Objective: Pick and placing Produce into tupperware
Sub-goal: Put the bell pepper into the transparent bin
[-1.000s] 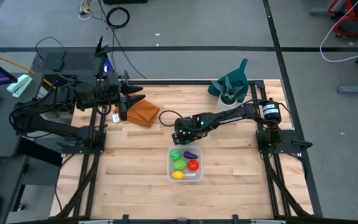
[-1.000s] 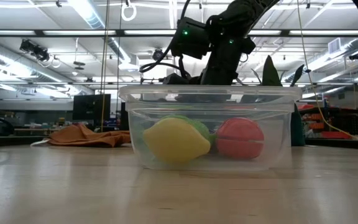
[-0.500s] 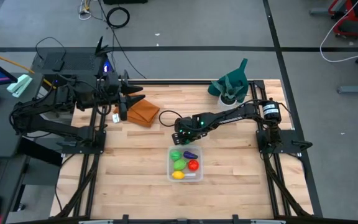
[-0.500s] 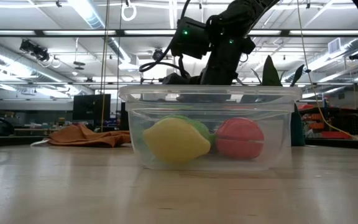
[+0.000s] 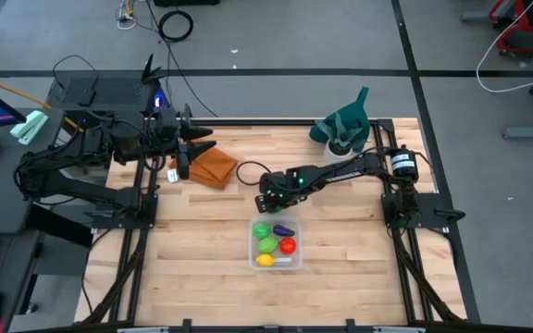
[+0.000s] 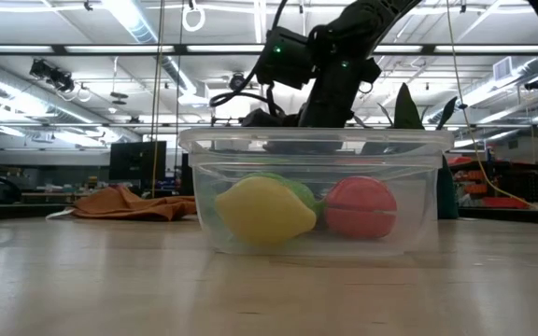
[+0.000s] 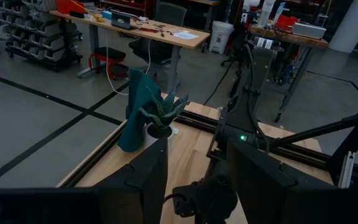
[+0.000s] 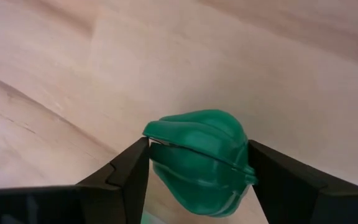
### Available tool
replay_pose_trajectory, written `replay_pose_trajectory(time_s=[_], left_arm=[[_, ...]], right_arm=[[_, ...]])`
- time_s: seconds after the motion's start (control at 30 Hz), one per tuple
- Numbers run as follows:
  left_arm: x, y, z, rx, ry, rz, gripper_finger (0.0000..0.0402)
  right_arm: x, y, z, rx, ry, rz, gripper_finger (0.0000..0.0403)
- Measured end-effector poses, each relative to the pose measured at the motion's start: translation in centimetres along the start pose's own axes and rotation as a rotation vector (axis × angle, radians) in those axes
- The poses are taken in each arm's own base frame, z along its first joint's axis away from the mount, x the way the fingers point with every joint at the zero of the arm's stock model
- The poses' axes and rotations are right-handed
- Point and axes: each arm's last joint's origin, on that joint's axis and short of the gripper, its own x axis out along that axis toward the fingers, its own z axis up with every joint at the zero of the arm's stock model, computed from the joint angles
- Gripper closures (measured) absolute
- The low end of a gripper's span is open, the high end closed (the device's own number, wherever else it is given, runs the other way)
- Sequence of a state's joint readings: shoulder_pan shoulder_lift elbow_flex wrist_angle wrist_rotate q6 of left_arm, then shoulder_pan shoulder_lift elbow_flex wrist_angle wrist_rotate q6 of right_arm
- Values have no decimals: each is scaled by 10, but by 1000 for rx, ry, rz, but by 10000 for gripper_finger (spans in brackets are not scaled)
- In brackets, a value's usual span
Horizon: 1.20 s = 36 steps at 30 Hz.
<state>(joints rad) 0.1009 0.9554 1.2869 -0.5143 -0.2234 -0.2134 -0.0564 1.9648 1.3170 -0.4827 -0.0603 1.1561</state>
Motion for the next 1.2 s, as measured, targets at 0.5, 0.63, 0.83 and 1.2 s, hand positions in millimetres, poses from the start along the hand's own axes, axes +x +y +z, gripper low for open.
replay_pose_trajectory(time_s=[0.5, 0.63, 0.83, 1.2], left_arm=[[0, 0, 0, 1, 7, 2, 228], [0, 0, -1, 3, 13, 3, 228], [0, 1, -3, 6, 30, 6, 228], [0, 1, -3, 23, 37, 8, 228]], right_arm=[[-30, 17, 26, -82, -64, 160, 195], [-36, 29, 21, -141, -9, 219, 195], [-39, 42, 1, -251, 46, 262, 195], [-38, 49, -27, -376, 63, 227, 196]])
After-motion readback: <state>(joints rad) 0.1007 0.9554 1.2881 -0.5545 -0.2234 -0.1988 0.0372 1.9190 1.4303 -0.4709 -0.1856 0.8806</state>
